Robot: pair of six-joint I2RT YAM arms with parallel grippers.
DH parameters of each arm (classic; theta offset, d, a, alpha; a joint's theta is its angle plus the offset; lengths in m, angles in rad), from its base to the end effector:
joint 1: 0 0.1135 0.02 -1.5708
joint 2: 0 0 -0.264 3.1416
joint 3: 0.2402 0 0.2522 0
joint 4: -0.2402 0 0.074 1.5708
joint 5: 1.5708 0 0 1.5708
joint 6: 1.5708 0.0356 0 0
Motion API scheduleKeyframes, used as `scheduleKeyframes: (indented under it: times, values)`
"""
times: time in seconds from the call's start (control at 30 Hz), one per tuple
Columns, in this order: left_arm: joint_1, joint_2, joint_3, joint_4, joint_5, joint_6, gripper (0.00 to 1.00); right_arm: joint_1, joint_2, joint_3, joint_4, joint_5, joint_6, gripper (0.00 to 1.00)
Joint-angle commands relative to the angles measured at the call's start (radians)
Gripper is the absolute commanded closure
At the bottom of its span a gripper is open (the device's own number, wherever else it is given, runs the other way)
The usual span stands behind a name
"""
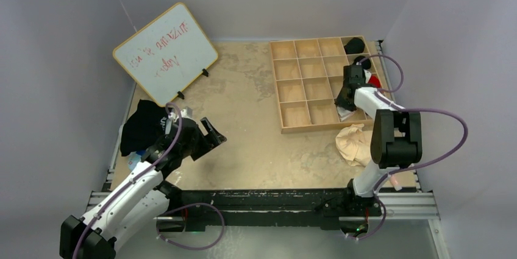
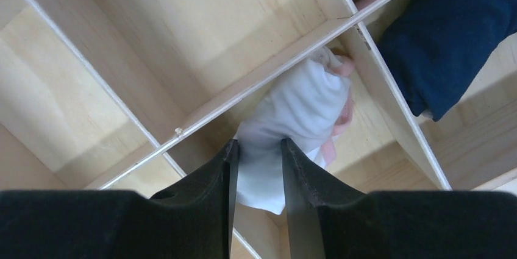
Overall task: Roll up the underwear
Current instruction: Place the underwear in the storage box.
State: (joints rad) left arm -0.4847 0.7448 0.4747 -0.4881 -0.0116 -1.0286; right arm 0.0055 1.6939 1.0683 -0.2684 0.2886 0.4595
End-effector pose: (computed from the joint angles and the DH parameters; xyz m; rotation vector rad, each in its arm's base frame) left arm 0.1396 -0.0731 0.2095 -0.6638 2.3576 -0.7131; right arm 0.3539 -0.0082 0.1964 0.6644 2.3271 -0.1458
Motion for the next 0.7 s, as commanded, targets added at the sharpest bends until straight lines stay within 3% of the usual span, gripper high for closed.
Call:
scheduleKeyframes:
  times: [0.0,0.07,0.17,0.3,0.47,0.67]
  values:
    - [0.003,-0.025,0.017,-0.015,-0.018,0.013,0.21,-0.004,-0.079,-0.004,-0.003,-0.046,-0.017,0.65]
    - [0.003,-0.035,0.023,-0.026,-0.025,0.017,0.21,-0.004,-0.169,-0.006,0.002,-0.046,-0.044,0.56]
    - [0.005,-0.043,0.027,-0.03,-0.025,0.022,0.21,-0.003,-0.257,0.008,-0.063,-0.005,-0.061,0.33]
    - [0.005,-0.048,0.036,-0.03,-0.028,0.032,0.19,-0.004,-0.372,-0.018,-0.212,0.033,0.016,0.19]
    - [0.005,-0.059,0.052,-0.054,-0.04,0.038,0.16,-0.004,-0.542,-0.14,-0.354,0.043,0.135,0.21]
    - [0.005,-0.086,0.063,-0.088,-0.056,0.061,0.09,-0.004,-0.613,-0.263,-0.352,0.062,0.173,0.37]
